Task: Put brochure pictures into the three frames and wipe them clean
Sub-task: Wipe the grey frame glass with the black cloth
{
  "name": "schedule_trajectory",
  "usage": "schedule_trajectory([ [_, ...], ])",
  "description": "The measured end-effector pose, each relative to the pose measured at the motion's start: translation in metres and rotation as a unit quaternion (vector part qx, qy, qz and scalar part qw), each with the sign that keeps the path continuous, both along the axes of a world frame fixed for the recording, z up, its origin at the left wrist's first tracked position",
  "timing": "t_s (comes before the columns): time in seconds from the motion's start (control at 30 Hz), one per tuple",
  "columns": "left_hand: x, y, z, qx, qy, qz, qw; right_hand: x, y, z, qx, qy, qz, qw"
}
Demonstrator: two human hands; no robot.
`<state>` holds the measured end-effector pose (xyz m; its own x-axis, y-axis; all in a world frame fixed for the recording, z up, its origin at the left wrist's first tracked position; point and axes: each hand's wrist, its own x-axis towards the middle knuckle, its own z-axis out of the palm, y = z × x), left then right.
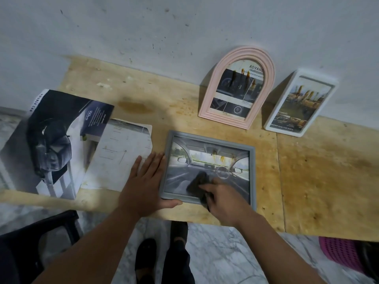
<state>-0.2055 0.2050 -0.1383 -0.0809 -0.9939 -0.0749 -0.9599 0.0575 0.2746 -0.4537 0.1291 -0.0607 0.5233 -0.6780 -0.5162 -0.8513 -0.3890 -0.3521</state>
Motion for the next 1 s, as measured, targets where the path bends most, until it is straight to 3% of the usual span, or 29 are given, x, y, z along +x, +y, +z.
schedule_trajectory([
  [0.07,0.000,0.000,0.000,-0.004,0.003,0.001,1.000,-0.003,0.002,0.006,0.035,0.005,0.005,0.999],
  [0.13,0.000,0.000,0.001,-0.005,0.005,0.000,1.000,-0.003,-0.006,0.015,0.101,-0.044,-0.080,0.991],
  [0.23,0.001,0.000,0.001,-0.003,0.010,0.004,1.000,-0.008,-0.018,0.026,0.212,-0.215,-0.293,0.907],
  [0.3,0.001,0.000,0.002,-0.002,0.012,0.005,1.000,-0.012,-0.017,0.026,0.303,-0.332,-0.418,0.789],
  [0.43,0.001,0.001,0.003,-0.002,0.018,0.006,1.000,-0.007,0.007,0.012,0.516,-0.469,-0.537,0.476],
  [0.47,0.001,0.001,0.004,-0.002,0.017,0.005,1.000,-0.004,0.013,0.009,0.538,-0.479,-0.548,0.424],
  [0.53,0.001,0.001,0.004,-0.002,0.014,0.003,1.000,0.002,0.022,0.004,0.568,-0.491,-0.544,0.375],
  [0.6,0.001,0.000,0.004,0.000,0.013,0.002,1.000,0.007,0.028,0.004,0.583,-0.495,-0.529,0.368],
  [0.9,0.000,0.000,0.003,0.000,0.009,0.001,1.000,0.007,0.014,0.013,0.533,-0.382,-0.576,0.487],
  [0.97,0.000,0.000,0.003,-0.001,0.013,0.001,1.000,0.007,0.000,0.024,0.487,-0.383,-0.599,0.507],
  [1.0,0.001,0.000,0.003,-0.003,0.014,0.001,1.000,0.007,-0.009,0.028,0.446,-0.392,-0.601,0.535],
])
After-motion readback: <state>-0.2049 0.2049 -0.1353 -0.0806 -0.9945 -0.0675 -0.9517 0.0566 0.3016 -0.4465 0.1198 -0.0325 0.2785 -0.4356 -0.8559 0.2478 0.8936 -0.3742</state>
